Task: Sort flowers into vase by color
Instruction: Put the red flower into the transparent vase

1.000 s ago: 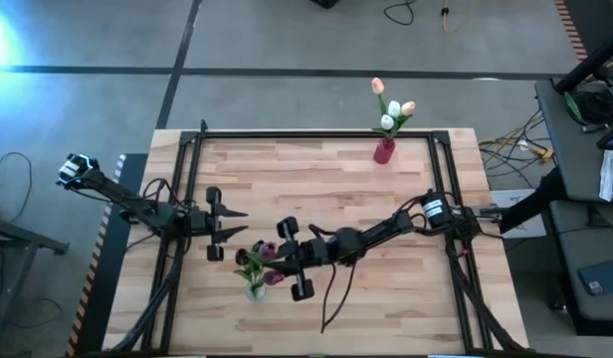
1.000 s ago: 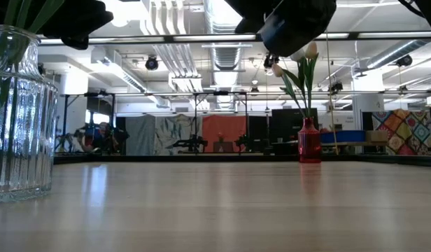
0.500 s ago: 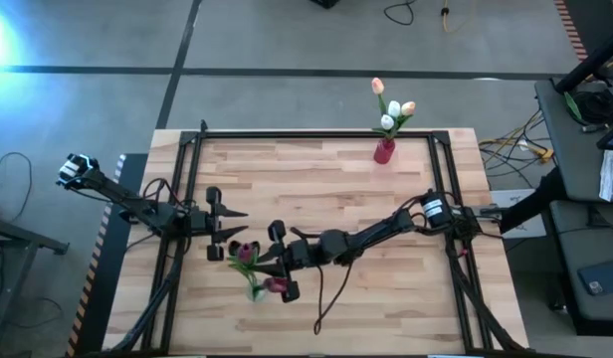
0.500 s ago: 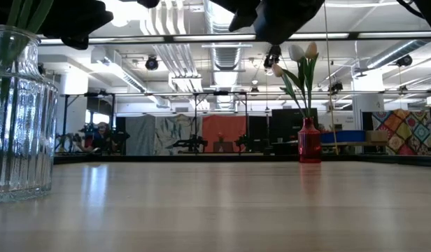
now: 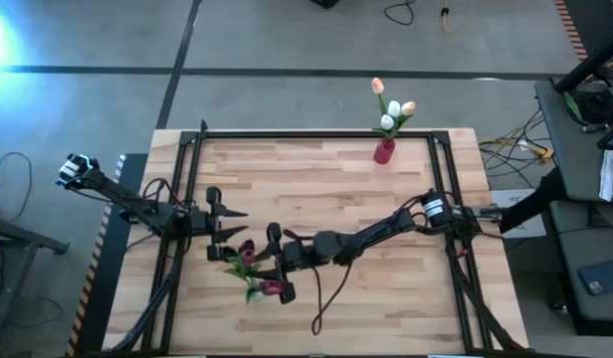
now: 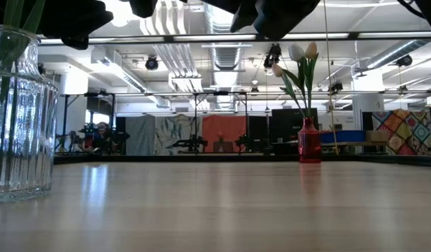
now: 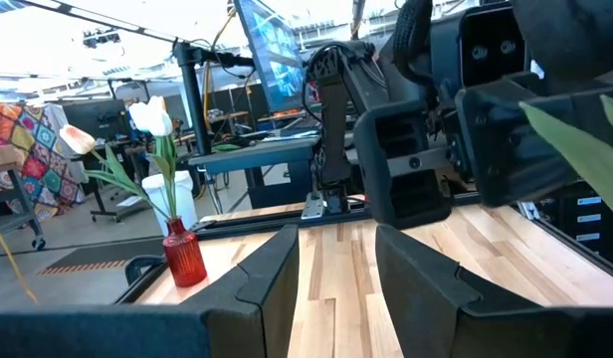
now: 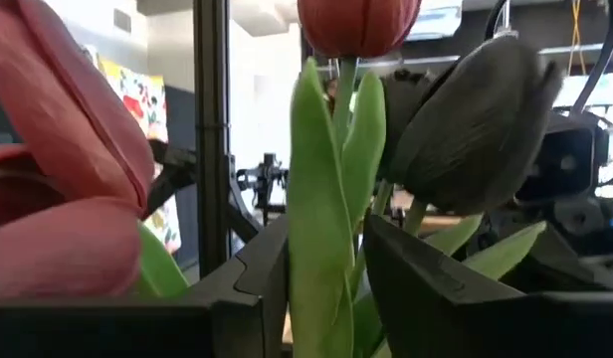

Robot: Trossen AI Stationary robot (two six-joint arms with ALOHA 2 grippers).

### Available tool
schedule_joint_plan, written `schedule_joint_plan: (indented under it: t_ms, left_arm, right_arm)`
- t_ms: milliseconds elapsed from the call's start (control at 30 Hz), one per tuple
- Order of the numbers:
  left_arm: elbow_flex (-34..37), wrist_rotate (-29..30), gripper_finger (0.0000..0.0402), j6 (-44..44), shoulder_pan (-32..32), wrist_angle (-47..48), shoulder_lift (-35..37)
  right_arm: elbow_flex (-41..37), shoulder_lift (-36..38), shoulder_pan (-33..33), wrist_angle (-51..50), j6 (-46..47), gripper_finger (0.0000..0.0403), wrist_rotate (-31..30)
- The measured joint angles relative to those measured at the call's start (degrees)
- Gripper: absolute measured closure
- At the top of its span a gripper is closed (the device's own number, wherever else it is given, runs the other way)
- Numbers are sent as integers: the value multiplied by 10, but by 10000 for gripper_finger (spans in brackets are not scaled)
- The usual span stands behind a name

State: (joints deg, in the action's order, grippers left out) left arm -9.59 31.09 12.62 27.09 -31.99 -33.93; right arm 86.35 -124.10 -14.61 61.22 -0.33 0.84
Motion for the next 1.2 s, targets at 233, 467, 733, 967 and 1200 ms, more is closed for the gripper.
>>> schedule_joint_plan:
  t_ms: [233, 467, 733, 967, 1200]
  left_arm:
    - [0, 0, 280, 0, 0, 0, 0]
    - [0, -1, 280, 0, 0, 0, 0]
    - [0, -2, 280, 0, 0, 0, 0]
    - [0, -2, 280, 0, 0, 0, 0]
    - [0, -2, 280, 0, 0, 0, 0]
  right_arm:
    - [0, 18, 0, -69, 8, 270, -25]
    - [0, 59, 0, -203, 19, 249, -56]
    - [0, 93, 0, -297, 18, 204, -77]
    - [0, 124, 0, -372, 18, 178, -80]
    - [3, 145, 0, -431, 17, 172, -80]
